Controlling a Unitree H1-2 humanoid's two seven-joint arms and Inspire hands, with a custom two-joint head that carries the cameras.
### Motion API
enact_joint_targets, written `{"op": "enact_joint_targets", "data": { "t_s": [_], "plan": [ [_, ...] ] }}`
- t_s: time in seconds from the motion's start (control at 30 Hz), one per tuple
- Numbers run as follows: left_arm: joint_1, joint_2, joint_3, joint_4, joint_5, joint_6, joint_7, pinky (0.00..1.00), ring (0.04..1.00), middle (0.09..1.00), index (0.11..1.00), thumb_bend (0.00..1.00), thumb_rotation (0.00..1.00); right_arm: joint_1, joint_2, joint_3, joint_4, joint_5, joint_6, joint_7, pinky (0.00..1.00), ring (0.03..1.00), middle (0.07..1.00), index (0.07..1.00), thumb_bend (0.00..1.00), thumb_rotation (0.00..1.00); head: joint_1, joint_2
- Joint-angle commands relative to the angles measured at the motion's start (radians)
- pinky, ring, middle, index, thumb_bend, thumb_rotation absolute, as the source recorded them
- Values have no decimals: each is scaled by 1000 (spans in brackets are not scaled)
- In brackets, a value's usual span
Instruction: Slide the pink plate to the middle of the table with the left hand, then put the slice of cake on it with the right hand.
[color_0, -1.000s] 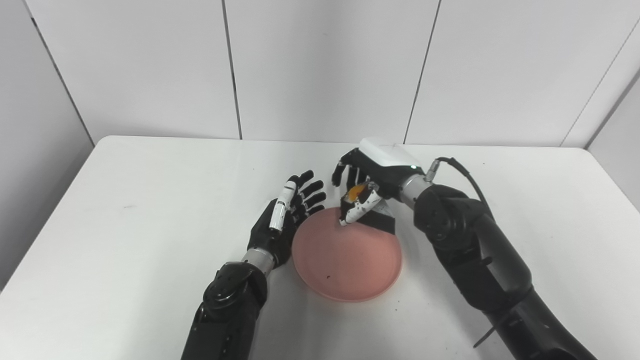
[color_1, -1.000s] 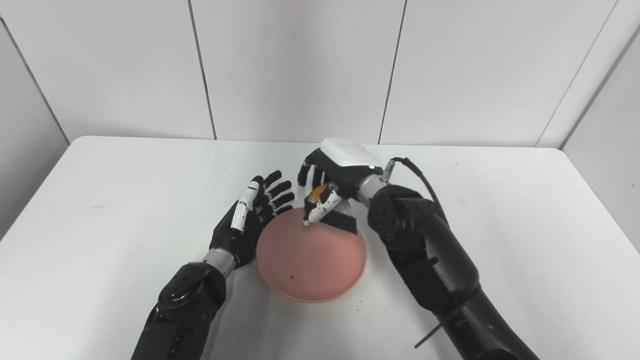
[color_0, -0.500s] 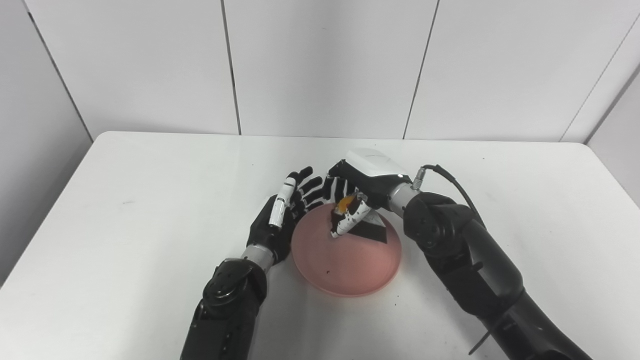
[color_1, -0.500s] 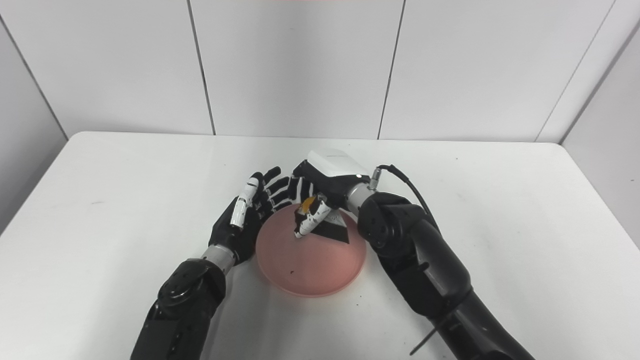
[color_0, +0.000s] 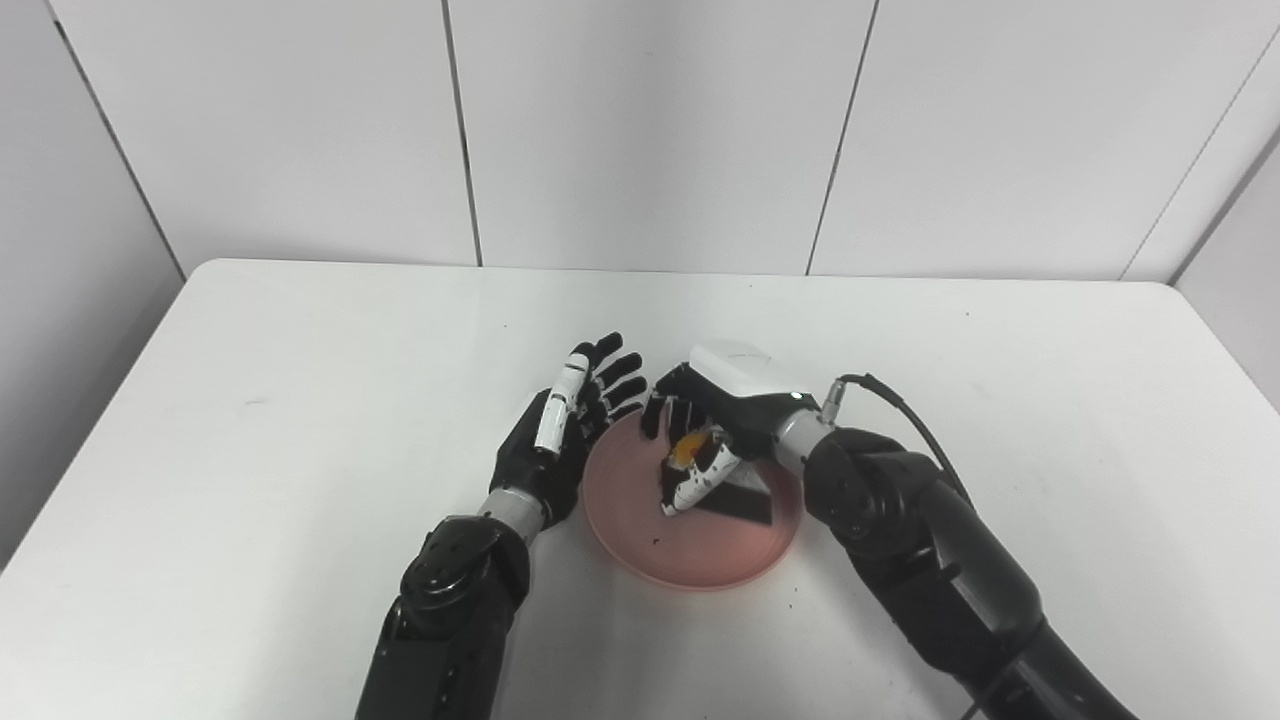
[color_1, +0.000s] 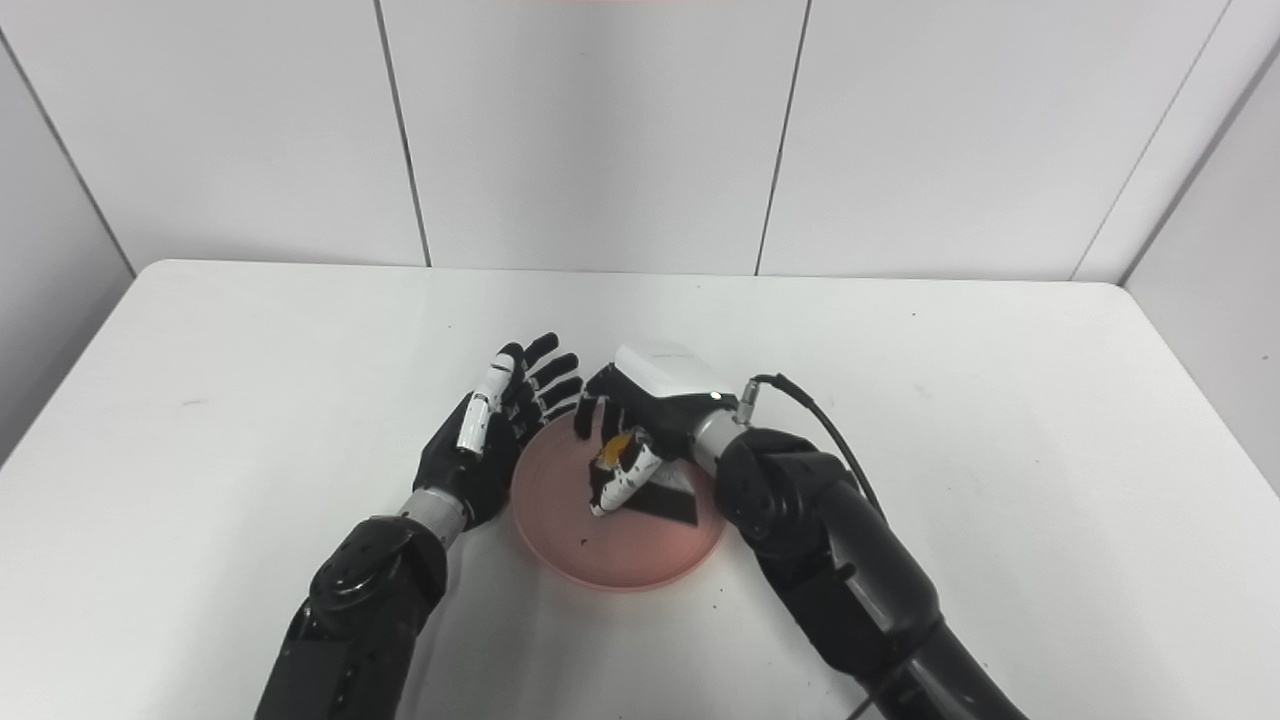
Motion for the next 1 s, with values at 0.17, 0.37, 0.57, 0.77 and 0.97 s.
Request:
{"op": "enact_joint_targets", "data": {
  "t_s": [0.17, 0.37, 0.57, 0.77, 0.97],
  "plan": [
    [23, 7, 4, 16, 0, 60, 5, 892, 898, 911, 915, 370, 1000, 24, 12, -11, 10, 5, -106, -118, 305, 383, 410, 529, 518, 0, -1, 3],
    [21, 5, 8, 13, 1, 65, 7, 887, 898, 909, 912, 365, 1000, 46, 17, -30, 29, 20, -163, -196, 297, 380, 418, 540, 518, 0, -3, 2],
    [23, 1, 20, 12, -11, 72, 5, 893, 899, 908, 904, 367, 1000, 50, 0, -27, -25, -36, -152, -203, 430, 567, 671, 749, 661, 314, -5, 2],
    [26, 14, 6, -1, -9, 77, -9, 900, 920, 934, 921, 367, 1000, 51, -13, -36, -126, -62, -120, -128, 540, 781, 923, 969, 877, 839, -8, 2],
    [30, 15, 3, -13, -8, 80, -7, 910, 921, 930, 915, 364, 1000, 37, -25, -57, -214, -32, -77, 7, 671, 925, 999, 1000, 986, 975, -11, 3]
  ]
}}
